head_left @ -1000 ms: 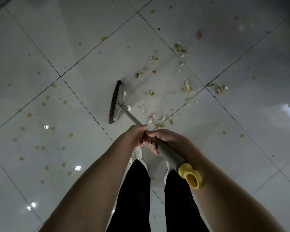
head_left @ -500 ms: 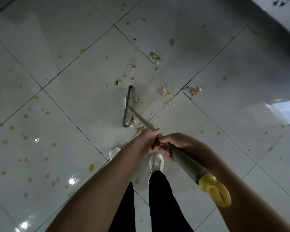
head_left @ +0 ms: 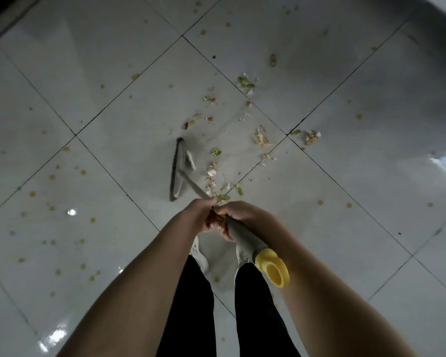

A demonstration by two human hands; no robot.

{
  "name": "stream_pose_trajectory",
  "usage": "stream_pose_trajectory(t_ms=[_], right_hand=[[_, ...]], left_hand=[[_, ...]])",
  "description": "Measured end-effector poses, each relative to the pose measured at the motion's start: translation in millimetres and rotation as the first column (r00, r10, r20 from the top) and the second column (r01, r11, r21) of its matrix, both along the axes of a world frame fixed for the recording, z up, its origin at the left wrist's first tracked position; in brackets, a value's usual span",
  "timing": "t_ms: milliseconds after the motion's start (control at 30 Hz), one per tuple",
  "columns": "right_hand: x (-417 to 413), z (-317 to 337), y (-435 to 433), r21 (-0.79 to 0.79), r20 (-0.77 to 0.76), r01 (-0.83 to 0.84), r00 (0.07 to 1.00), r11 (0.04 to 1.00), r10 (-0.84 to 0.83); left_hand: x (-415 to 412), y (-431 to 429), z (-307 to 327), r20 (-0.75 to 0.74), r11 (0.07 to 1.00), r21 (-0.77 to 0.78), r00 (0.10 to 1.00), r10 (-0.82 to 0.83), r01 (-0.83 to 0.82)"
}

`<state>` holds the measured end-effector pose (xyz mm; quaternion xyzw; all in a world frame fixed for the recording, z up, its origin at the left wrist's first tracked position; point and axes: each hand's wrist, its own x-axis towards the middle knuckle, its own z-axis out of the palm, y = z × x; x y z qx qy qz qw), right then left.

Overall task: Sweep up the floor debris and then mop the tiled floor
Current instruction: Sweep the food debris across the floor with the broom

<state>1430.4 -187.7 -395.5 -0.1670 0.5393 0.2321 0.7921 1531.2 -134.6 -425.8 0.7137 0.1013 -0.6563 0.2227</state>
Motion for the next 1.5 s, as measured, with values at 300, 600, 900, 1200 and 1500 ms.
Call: stream_pose_trajectory(t_ms=[300, 600, 900, 1200, 1500], right_hand=[[-60, 28, -29, -0.063, -0.087, -0.042, 0.996, 0.997, 0.036], [-27, 74, -28, -0.137, -0.033, -0.021, 0.999, 0.990, 0.016], [120, 45, -32, -0.114, 0.097, 0.005, 0.995, 0.993, 0.006], [257, 12, -52, -0.065, 0.040, 0.062, 0.997, 0.996, -0.059], [213, 1, -63, -0.086, -0.122, 0.196, 0.971, 0.977, -0.206]], left_hand=[[-61, -33, 26, -0.043, 0.990, -0.107, 0.994, -0.096, 0.091], [-19, -34, 72, 0.018, 0.980, -0.178, 0.996, -0.083, 0.084], [129, -38, 52, 0.082, 0.987, -0.122, 0.992, -0.098, 0.107], [262, -64, -6, 0.087, 1.000, -0.030, 0.996, 0.004, -0.001], [214, -93, -15, -0.079, 0.993, -0.007, 0.990, -0.117, 0.117]])
